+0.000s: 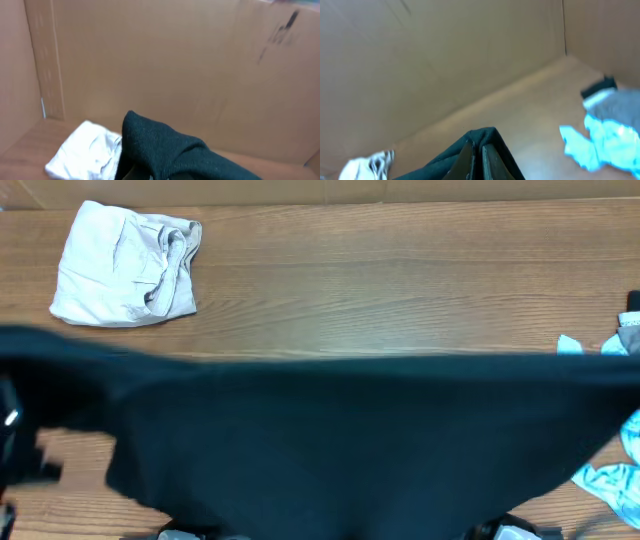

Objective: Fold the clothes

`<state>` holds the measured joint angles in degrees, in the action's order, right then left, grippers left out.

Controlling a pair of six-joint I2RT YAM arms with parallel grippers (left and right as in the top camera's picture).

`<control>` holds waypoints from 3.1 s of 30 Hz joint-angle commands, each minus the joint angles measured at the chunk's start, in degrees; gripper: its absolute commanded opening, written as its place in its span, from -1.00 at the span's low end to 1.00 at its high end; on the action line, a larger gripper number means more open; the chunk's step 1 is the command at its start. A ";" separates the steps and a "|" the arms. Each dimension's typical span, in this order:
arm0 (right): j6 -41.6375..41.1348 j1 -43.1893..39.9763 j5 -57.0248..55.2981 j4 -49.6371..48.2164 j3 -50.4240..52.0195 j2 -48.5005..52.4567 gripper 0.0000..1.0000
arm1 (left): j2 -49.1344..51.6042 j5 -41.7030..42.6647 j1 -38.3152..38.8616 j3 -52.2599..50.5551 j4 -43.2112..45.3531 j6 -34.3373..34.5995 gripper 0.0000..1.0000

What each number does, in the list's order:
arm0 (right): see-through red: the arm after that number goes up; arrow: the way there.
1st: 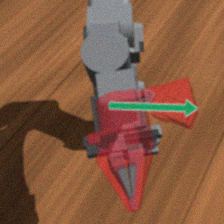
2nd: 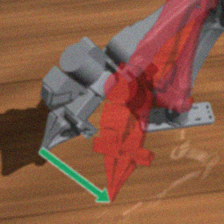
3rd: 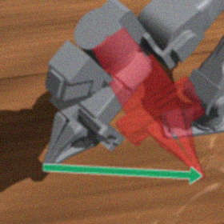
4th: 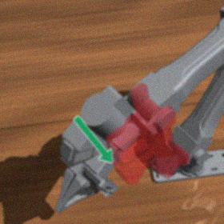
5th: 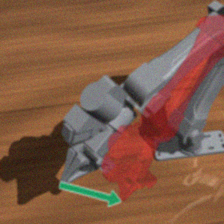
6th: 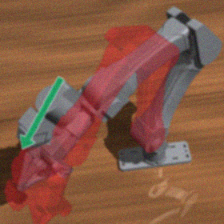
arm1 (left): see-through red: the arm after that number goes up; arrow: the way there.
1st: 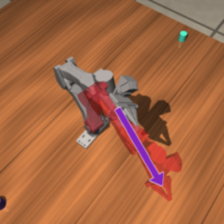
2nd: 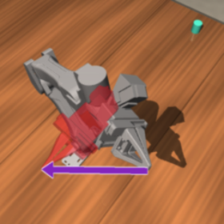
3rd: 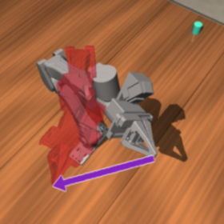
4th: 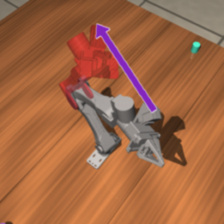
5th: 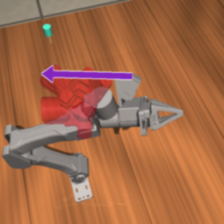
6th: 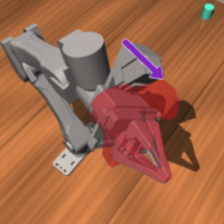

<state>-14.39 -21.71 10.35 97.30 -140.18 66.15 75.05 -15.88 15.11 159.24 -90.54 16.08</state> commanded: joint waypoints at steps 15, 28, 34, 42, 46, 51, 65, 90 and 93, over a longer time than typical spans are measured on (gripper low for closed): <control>7.39 1.68 2.23 -9.46 13.77 32.81 -0.92 | 33.18 -6.19 -0.44 -7.26 2.23 0.39 -0.92; 6.91 6.47 2.19 -31.80 13.77 57.16 -0.92 | 59.69 -6.56 -3.82 -7.26 27.47 0.22 -0.92; 6.36 7.56 1.29 -36.89 13.77 60.35 -0.92 | 63.30 -4.76 -3.85 -7.26 32.57 0.22 -0.92; 6.25 6.23 1.11 -33.09 13.75 60.41 -0.92 | 63.04 1.99 -3.85 -6.95 27.65 -1.40 -0.92; 6.29 4.72 1.11 -28.26 13.75 60.41 -0.92 | 63.04 5.99 -3.85 -6.82 20.57 -1.53 -0.92; 7.02 2.86 1.16 -21.94 13.75 60.41 -0.92 | 63.04 6.91 -3.85 -6.84 10.78 -1.49 -0.92; 7.37 2.99 1.11 -20.33 19.80 61.02 -0.92 | 63.32 6.93 -3.98 -10.54 0.15 -1.27 -0.92; 6.69 2.99 1.70 -36.11 37.27 61.07 0.10 | 63.32 11.06 -3.93 -35.39 17.38 -1.68 -0.01; 6.69 2.99 4.09 -35.58 36.63 61.05 0.28 | 63.10 11.06 -3.96 -34.58 16.96 -2.84 0.22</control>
<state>-7.66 -18.63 12.51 61.36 -103.33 126.96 139.31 -5.52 11.55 124.09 -73.25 14.61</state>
